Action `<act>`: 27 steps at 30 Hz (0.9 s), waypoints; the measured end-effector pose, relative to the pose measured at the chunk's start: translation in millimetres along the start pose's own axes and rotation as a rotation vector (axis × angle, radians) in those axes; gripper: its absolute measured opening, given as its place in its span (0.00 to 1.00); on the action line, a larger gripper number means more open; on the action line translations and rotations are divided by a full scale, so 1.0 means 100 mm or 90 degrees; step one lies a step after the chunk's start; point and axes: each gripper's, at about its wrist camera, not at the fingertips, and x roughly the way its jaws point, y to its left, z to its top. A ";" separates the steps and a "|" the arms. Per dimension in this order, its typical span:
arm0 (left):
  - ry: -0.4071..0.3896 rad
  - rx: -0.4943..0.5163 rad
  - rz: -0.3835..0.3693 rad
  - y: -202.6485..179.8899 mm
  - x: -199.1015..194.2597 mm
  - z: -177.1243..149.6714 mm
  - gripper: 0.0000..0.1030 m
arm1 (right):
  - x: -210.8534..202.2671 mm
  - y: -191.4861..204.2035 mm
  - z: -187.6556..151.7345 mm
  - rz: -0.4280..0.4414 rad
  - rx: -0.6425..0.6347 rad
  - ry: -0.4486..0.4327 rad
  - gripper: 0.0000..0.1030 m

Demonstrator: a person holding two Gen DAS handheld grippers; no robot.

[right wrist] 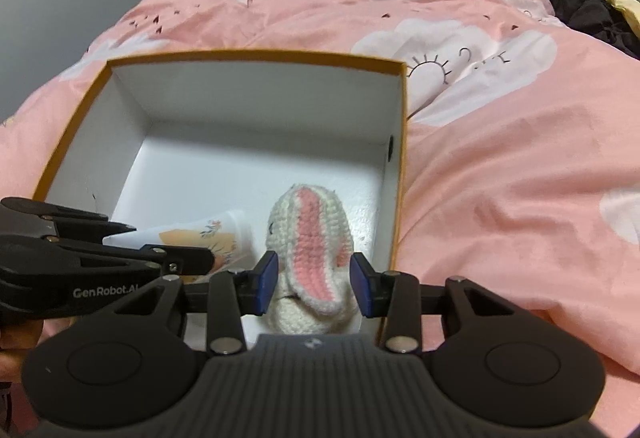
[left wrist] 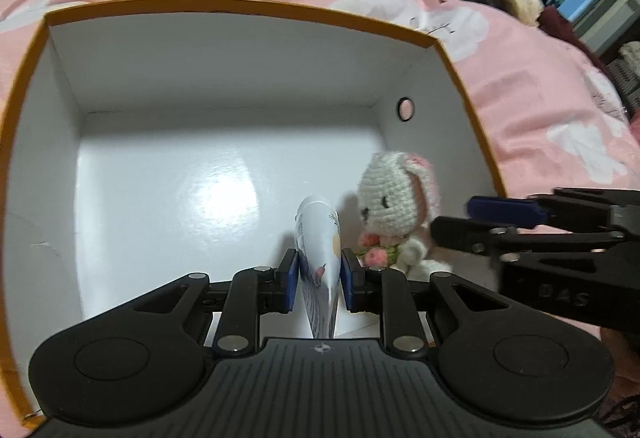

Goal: Organize objects
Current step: 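Lower the bunny into the box with the right gripper while the left gripper lowers the bottle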

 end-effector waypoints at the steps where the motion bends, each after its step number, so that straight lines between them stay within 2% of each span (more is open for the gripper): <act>1: 0.006 -0.001 0.004 0.00 0.00 0.01 0.24 | -0.01 -0.01 0.00 -0.002 0.003 -0.004 0.41; 7: 0.042 0.009 0.011 -0.01 0.04 -0.01 0.24 | -0.01 -0.04 -0.04 0.009 0.016 -0.018 0.41; 11: 0.056 0.019 0.042 -0.04 0.06 -0.11 0.24 | -0.02 -0.04 -0.09 0.016 0.018 -0.022 0.41; 14: -0.003 0.022 0.059 -0.04 -0.08 -0.17 0.18 | 0.00 -0.03 -0.12 0.024 0.021 -0.020 0.41; 17: -0.048 0.030 0.083 -0.02 -0.23 -0.17 0.16 | 0.02 -0.01 -0.14 0.027 0.018 -0.018 0.42; 27: -0.101 0.020 0.143 0.22 -0.57 -0.19 0.15 | 0.00 0.07 -0.20 0.034 0.009 -0.028 0.44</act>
